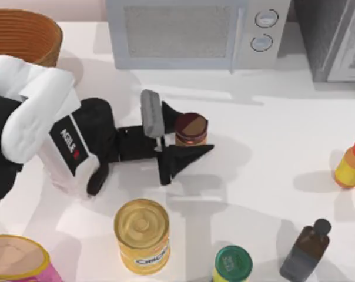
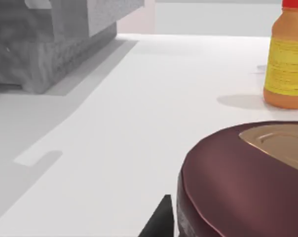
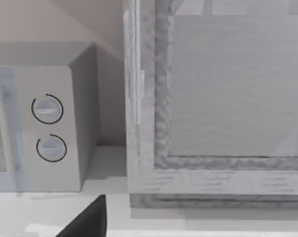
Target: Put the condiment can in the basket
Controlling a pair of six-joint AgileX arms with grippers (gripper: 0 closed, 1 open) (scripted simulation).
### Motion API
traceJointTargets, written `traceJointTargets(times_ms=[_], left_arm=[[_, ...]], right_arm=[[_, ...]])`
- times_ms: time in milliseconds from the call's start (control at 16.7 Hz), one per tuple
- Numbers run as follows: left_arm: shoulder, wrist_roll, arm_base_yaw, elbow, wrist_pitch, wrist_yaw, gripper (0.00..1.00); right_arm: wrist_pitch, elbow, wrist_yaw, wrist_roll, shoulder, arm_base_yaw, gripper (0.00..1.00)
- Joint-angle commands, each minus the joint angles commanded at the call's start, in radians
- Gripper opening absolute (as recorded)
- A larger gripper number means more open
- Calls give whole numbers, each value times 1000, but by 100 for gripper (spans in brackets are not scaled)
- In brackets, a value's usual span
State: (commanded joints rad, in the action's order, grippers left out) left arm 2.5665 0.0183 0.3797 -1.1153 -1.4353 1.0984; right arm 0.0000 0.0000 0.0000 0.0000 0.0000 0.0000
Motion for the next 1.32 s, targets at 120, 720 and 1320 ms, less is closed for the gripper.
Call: traceJointTargets(times_ms=[120,720,1320], left_arm=[[0,0,0,0,0,0,0],[-287,33,-157,-74,270,103,0],[-558,55,-719,-198,731,214,0]], right_arm=[[0,0,0,0,0,0,100],[0,0,0,0,0,0,100],[0,0,0,0,0,0,100]])
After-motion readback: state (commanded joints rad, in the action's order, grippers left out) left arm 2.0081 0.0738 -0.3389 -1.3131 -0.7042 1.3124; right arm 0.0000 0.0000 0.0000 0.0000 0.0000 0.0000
